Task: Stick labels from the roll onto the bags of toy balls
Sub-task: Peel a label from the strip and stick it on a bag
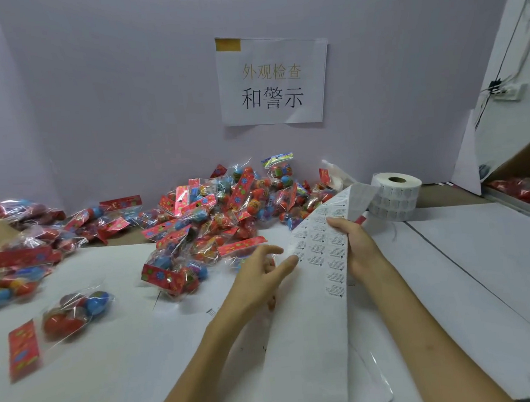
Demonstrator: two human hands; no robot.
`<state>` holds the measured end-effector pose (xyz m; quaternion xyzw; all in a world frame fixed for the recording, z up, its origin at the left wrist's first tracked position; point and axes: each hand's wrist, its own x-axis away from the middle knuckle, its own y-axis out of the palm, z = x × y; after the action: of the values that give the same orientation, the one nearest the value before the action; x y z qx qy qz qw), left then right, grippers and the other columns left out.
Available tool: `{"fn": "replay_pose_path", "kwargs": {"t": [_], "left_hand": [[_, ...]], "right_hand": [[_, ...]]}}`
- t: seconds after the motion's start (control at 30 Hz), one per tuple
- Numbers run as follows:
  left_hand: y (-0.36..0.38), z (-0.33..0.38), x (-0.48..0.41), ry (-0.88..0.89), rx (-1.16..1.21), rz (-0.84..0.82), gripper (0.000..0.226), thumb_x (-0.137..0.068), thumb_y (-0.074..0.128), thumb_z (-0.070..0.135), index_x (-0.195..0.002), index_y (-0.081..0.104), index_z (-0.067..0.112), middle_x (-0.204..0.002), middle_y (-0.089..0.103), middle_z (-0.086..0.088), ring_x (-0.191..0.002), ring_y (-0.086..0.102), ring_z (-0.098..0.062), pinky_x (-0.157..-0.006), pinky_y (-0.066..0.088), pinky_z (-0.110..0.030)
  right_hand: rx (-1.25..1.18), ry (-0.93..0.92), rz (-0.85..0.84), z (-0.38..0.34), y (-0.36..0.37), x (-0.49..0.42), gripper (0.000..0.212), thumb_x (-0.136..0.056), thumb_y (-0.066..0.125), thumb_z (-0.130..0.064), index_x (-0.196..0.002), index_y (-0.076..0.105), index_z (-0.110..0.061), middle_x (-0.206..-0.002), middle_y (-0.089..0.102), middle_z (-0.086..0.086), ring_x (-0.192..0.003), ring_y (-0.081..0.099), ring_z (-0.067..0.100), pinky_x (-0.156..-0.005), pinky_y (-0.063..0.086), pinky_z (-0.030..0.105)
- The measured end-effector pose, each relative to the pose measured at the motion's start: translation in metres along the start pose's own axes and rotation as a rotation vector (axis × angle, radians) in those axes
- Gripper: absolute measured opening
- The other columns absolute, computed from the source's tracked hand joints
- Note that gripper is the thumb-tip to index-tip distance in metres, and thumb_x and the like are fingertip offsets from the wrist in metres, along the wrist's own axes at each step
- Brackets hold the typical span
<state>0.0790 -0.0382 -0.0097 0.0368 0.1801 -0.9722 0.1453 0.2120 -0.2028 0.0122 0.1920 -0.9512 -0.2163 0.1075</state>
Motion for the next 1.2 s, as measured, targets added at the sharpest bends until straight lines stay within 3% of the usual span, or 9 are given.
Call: {"fn": "replay_pose_path", "kwargs": {"t": [0.17,0.27,0.37,0.47,0.57,0.67,0.77,0.93,1.2], "left_hand": [[0.000,0.005,0.003,-0.070,0.105,-0.183,0.012,-0.098,0.067,0.028,-0.095,0.077,0.022,-0.075,0.072,0.017,-0.060,0.060,0.003,-0.048,0.039,-0.012],[-0.002,0.007,0.005,-0.066,0.108,-0.138,0.012,-0.096,0.068,0.020,-0.089,0.077,0.022,-0.071,0.071,0.017,-0.059,0.061,0.004,-0.046,0.037,-0.009],[-0.004,0.008,0.005,-0.105,0.130,-0.101,0.010,-0.093,0.070,0.018,-0.093,0.080,0.017,-0.083,0.077,0.002,-0.074,0.070,-0.012,-0.057,0.050,-0.021],[-0.003,0.009,0.006,-0.160,0.143,-0.075,0.013,-0.092,0.071,0.018,-0.100,0.081,0.018,-0.097,0.079,-0.006,-0.093,0.076,-0.029,-0.081,0.060,-0.049],[-0.004,0.008,0.004,-0.200,0.156,-0.061,0.014,-0.092,0.070,0.018,-0.102,0.080,0.018,-0.096,0.078,-0.005,-0.088,0.076,-0.025,-0.070,0.061,-0.038],[-0.005,0.006,0.004,-0.210,0.163,-0.043,0.013,-0.091,0.070,0.016,-0.098,0.080,0.012,-0.083,0.073,-0.001,-0.068,0.069,-0.014,-0.049,0.049,-0.020],[-0.004,0.005,0.003,-0.198,0.127,-0.022,0.016,-0.091,0.070,0.017,-0.094,0.078,0.005,-0.078,0.064,-0.003,-0.065,0.059,-0.014,-0.044,0.042,-0.016],[-0.003,0.004,0.003,-0.197,0.086,-0.032,0.016,-0.091,0.068,0.017,-0.087,0.074,0.002,-0.060,0.056,0.006,-0.051,0.053,-0.006,-0.042,0.038,-0.015],[-0.004,0.006,0.005,-0.184,0.085,-0.049,0.015,-0.092,0.067,0.017,-0.096,0.080,0.010,-0.070,0.065,0.003,-0.053,0.057,-0.003,-0.041,0.039,-0.014]], "right_hand": [[0.065,-0.050,0.098,0.005,-0.002,-0.008,0.025,-0.098,0.059,-0.011,-0.121,0.064,-0.004,-0.116,0.072,0.022,-0.107,0.070,0.040,-0.095,0.054,0.057],[0.477,-0.227,0.326,0.015,-0.001,-0.011,0.041,-0.090,0.073,-0.016,-0.127,0.055,-0.009,-0.117,0.068,0.008,-0.109,0.067,0.029,-0.096,0.055,0.044],[0.928,-0.486,0.461,0.021,-0.002,-0.008,0.060,-0.081,0.080,-0.016,-0.133,0.050,-0.013,-0.129,0.053,0.007,-0.115,0.054,0.024,-0.095,0.049,0.038],[1.267,-0.880,0.483,0.019,0.006,-0.001,0.045,-0.073,0.080,-0.009,-0.115,0.066,-0.019,-0.120,0.056,0.004,-0.113,0.050,0.026,-0.094,0.048,0.044],[1.319,-1.102,0.402,0.021,0.024,0.008,0.030,-0.070,0.080,-0.008,-0.094,0.070,-0.023,-0.107,0.059,-0.002,-0.101,0.051,0.020,-0.087,0.045,0.037],[1.247,-1.024,0.063,0.026,0.030,0.013,0.015,-0.078,0.077,-0.009,-0.085,0.071,-0.021,-0.095,0.063,-0.007,-0.095,0.055,0.012,-0.086,0.050,0.039],[1.229,-0.857,-0.130,0.029,0.024,0.014,0.007,-0.083,0.074,-0.013,-0.085,0.075,-0.020,-0.097,0.063,-0.008,-0.099,0.057,0.010,-0.087,0.053,0.027],[1.131,-0.708,-0.228,0.026,0.018,0.015,0.012,-0.081,0.077,-0.012,-0.082,0.076,-0.024,-0.098,0.067,-0.012,-0.099,0.062,0.005,-0.080,0.044,0.007],[1.105,-0.552,-0.309,0.021,0.012,0.015,0.012,-0.079,0.085,-0.021,-0.088,0.079,-0.027,-0.100,0.072,-0.017,-0.101,0.064,0.001,-0.083,0.053,0.020]]}}
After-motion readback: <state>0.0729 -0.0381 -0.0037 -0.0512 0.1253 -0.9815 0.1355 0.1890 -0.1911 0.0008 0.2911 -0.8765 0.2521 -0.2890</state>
